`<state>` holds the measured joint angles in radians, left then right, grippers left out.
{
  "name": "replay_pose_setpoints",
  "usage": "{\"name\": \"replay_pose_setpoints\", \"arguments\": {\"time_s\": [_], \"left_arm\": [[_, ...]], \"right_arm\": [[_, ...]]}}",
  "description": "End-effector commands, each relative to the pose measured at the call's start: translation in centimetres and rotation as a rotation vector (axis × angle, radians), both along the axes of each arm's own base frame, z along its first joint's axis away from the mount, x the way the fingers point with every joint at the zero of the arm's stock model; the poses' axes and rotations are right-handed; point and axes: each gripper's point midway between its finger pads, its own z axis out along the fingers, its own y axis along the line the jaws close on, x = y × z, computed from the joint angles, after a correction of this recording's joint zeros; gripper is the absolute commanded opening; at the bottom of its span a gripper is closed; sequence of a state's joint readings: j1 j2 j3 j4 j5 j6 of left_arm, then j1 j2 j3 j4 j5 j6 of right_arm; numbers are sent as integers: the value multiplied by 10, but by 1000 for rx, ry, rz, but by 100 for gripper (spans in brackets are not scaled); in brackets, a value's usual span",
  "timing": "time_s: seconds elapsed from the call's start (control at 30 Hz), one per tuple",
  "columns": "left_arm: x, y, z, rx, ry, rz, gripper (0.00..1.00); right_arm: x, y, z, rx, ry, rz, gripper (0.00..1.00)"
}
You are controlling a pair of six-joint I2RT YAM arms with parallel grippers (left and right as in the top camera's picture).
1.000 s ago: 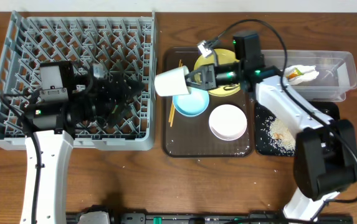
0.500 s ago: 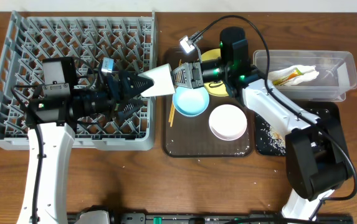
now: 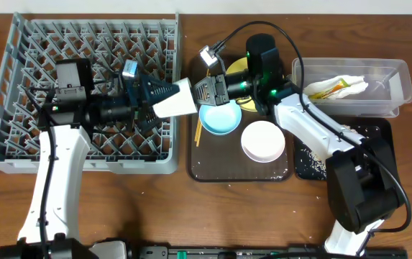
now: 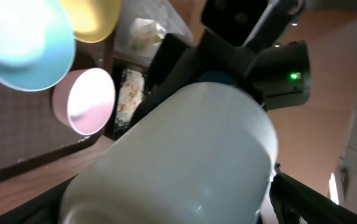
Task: Sort waste into correct bins and load items into the dishwasher
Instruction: 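Lift the white cup and pass it toward the left gripper over the rack, then grip the white cup with the left gripper and release the right gripper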
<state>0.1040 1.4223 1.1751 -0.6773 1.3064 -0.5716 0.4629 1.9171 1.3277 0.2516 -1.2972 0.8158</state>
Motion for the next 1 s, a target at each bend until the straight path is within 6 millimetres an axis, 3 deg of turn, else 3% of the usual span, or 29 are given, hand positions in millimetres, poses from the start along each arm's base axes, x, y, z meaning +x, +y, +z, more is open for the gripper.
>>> {"name": "replay_pose_setpoints", "arguments": {"time_s": [0.0, 0.3, 0.63, 0.7, 0.87, 0.97], "left_arm": [[-1, -3, 15, -56, -43, -42, 90], [-4, -6, 24, -97, -71, -72, 88], [-4, -6, 23, -96, -73, -72, 75], [-4, -6, 23, -96, -74, -72, 72], [-4, -5, 23, -90, -78, -70, 64], [-3, -5, 21, -81, -76, -64, 64]], "right_arm": [[-10, 7, 5, 10, 1, 40, 1], [-15, 17, 3, -1, -2, 36, 1], [-12, 20, 2, -9, -5, 16, 1], [-13, 20, 2, -9, -5, 18, 7], [-13, 21, 2, -9, -6, 17, 35], [-13, 21, 2, -10, -7, 15, 44]]}}
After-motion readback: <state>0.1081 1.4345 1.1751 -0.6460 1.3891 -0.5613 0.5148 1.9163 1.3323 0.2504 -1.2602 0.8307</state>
